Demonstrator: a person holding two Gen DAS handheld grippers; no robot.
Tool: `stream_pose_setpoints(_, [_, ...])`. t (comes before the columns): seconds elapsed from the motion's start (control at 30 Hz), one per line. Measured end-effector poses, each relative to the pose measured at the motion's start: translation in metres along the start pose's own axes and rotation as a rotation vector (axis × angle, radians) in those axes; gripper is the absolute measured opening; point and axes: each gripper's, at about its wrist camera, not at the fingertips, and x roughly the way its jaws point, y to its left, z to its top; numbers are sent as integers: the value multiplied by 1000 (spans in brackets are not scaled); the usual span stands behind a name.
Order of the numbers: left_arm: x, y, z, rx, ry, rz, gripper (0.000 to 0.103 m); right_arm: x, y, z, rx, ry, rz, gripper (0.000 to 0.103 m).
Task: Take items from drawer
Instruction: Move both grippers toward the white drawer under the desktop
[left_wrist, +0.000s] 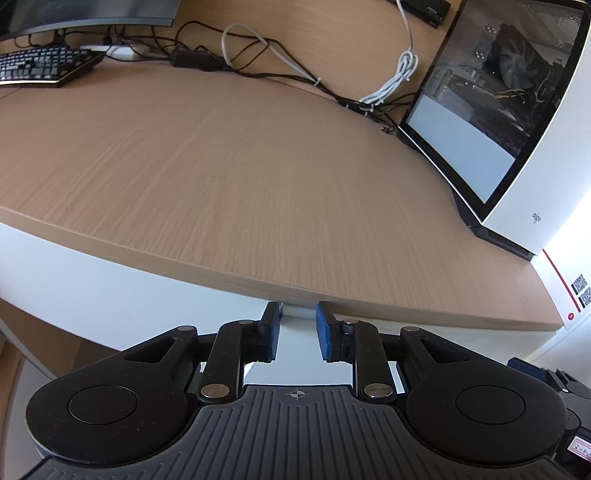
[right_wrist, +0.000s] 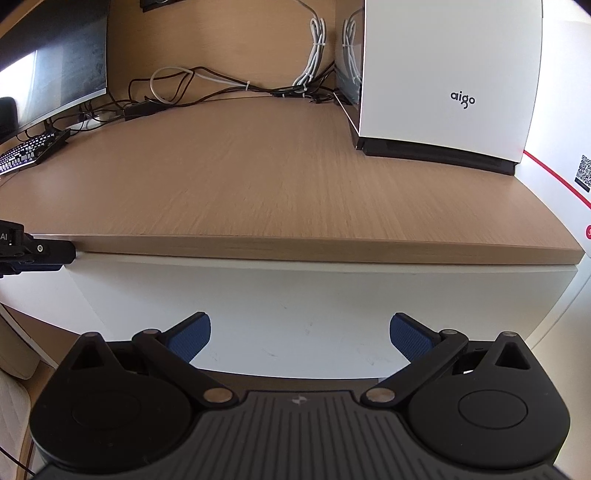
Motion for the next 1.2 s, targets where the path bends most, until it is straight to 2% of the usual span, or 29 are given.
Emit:
stream_pose_setpoints(0.63, [0,3,1,57,13,-33,22,0,-7,2,13,-7,-30,103])
stream_pose_setpoints(0.97, [0,3,2,65,15,-44,22,9,-3,24,139,-67,-47,103])
stream_pose_setpoints(1.2, [0,4,1,80,15,-54,22,12,5,23,121,-65,-56,103])
